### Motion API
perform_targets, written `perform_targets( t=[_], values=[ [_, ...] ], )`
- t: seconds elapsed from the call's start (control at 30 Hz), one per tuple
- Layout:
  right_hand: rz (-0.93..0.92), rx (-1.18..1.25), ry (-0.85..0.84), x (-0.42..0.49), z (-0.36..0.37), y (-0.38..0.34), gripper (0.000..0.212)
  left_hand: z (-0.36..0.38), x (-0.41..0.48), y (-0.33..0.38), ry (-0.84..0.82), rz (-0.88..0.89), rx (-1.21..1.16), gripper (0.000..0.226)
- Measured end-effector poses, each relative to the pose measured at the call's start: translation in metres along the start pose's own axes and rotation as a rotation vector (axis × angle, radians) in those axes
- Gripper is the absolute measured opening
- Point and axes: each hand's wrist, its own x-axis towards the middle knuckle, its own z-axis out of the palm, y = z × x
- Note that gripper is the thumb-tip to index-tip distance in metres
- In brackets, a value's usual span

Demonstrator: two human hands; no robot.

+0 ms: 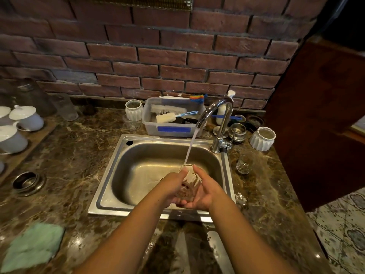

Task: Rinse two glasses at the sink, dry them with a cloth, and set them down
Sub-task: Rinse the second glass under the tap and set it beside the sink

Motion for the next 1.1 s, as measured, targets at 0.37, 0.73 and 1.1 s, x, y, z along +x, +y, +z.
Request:
perform_targets(
  t=[0.37, 0.73, 1.1],
  values=[
    [-0.425, -0.453, 0.220, -0.015, -0.023, -0.001, 0.054, 0.009, -0.008, -0.023, -0.006, 0.126, -0.139, 0.025],
    [-0.657, -0.741, 0.186, -0.025, -0.087, 0.002, 0.069, 0.041, 0.003, -0.055, -0.003, 0.202, -0.084, 0.051],
    [-0.831, -0.690, 0.440, -0.018, -0.174, -0.009, 0.071, 0.074, 0.033, -0.128, 0.225, 0.394, 1.096, 0.056]
  ],
)
